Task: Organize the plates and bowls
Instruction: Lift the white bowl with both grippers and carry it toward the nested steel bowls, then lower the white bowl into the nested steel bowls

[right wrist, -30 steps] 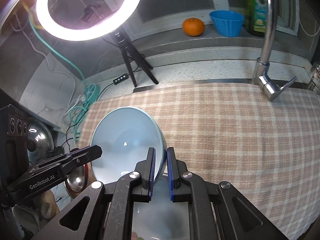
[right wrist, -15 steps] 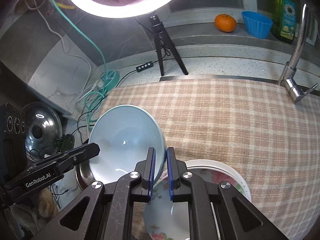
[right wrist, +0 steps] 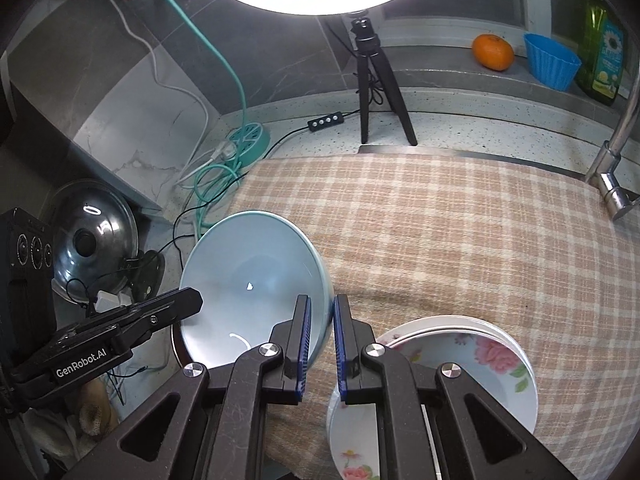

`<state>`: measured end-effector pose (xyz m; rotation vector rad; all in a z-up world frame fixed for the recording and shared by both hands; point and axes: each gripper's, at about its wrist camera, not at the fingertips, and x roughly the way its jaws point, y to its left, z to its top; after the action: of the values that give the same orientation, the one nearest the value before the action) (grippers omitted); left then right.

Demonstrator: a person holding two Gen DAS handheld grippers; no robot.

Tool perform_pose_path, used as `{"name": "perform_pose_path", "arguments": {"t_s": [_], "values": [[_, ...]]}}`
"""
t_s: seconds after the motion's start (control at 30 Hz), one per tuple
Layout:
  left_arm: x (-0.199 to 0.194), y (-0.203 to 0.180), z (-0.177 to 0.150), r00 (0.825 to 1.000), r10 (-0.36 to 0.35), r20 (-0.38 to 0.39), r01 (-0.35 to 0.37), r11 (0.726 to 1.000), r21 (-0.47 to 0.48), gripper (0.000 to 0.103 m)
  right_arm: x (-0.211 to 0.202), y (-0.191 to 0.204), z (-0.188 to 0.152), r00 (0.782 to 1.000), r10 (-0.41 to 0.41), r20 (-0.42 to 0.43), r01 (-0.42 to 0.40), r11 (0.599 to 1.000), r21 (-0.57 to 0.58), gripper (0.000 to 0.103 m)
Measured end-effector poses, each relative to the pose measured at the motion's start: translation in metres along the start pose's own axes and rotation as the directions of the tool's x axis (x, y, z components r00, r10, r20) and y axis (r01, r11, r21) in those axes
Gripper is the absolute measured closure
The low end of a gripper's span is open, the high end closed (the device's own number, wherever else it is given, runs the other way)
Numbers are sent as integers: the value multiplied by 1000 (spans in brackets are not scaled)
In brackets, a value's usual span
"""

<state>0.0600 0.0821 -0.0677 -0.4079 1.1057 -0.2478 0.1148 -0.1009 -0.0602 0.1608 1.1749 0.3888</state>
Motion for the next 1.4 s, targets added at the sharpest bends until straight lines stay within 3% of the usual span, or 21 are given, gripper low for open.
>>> {"name": "perform_pose_path", "arguments": {"t_s": [0.67,1.4], "values": [[-17,53,-6,999,39,23,-37,995,-92,96,37,50,0,998,23,-61,-27,997,-70,93],[-7,94,-20,996,76,-36,-81,982,-172,96,83,74,-10,986,24,-163,-44,992,-119,93]]}}
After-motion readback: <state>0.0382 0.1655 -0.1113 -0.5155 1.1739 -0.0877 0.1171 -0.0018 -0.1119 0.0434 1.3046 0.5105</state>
